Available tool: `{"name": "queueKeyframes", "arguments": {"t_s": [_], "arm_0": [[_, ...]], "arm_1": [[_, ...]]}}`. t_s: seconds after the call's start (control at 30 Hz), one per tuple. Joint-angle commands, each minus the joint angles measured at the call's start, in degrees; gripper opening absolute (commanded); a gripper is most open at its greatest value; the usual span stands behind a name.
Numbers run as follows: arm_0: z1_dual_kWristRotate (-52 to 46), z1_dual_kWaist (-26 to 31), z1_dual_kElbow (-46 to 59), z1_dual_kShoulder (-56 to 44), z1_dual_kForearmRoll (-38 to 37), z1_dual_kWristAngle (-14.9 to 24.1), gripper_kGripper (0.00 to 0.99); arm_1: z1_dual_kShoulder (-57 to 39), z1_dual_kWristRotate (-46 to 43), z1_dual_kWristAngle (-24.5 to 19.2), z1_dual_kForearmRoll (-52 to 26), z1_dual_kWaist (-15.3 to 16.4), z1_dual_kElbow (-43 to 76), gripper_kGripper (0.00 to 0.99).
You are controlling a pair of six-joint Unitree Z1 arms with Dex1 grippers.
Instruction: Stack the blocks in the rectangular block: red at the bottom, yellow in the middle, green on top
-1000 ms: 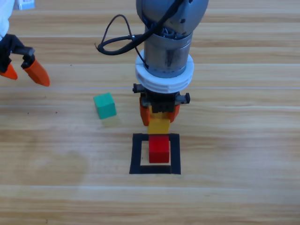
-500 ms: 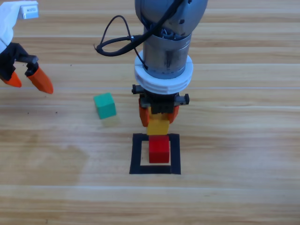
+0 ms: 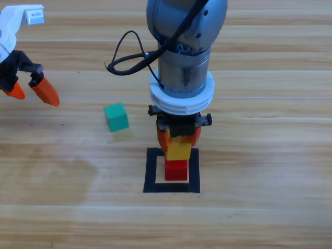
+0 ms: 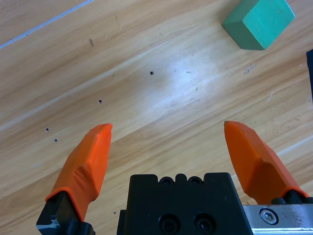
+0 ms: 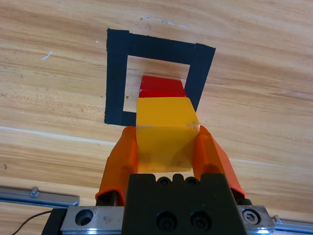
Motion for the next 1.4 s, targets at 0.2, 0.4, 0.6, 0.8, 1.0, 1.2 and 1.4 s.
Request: {"name": "queueKeyframes", "arguments": {"t_s": [0.2,0.4,0.6,0.8,1.0,1.2,1.4], "arm_0": [[0.52,1.27,1.43,2.80,-1.39,-0.99,0.990],[0.43,1.27,1.87,3.59,-2.18,-1.08,0.990],[0.34,1.27,2.31,4.21,-3.06,-1.08,0.990],[0.26,1.27,2.66,4.73,-3.68,-1.08,0.990],[0.26,1.27,2.49,5.00,-3.77,-1.08,0.990],[0.26,1.36,2.49,5.08,-4.12,-0.99,0.990],[0.17,1.36,1.52,4.65,-4.12,-0.99,0.990]], "arm_1": [[2.60,1.16,1.24,0.71,1.51,1.43,0.026],[3.21,1.51,1.24,0.71,1.86,1.08,0.026],[3.83,1.69,1.33,0.71,2.12,0.64,0.026],[4.53,1.69,1.33,0.71,2.21,0.46,0.026],[5.23,1.69,1.07,0.71,2.21,0.11,0.026],[5.85,1.69,0.98,0.71,2.21,-0.15,0.026],[6.55,1.69,0.98,0.71,2.21,-0.42,0.043]]}}
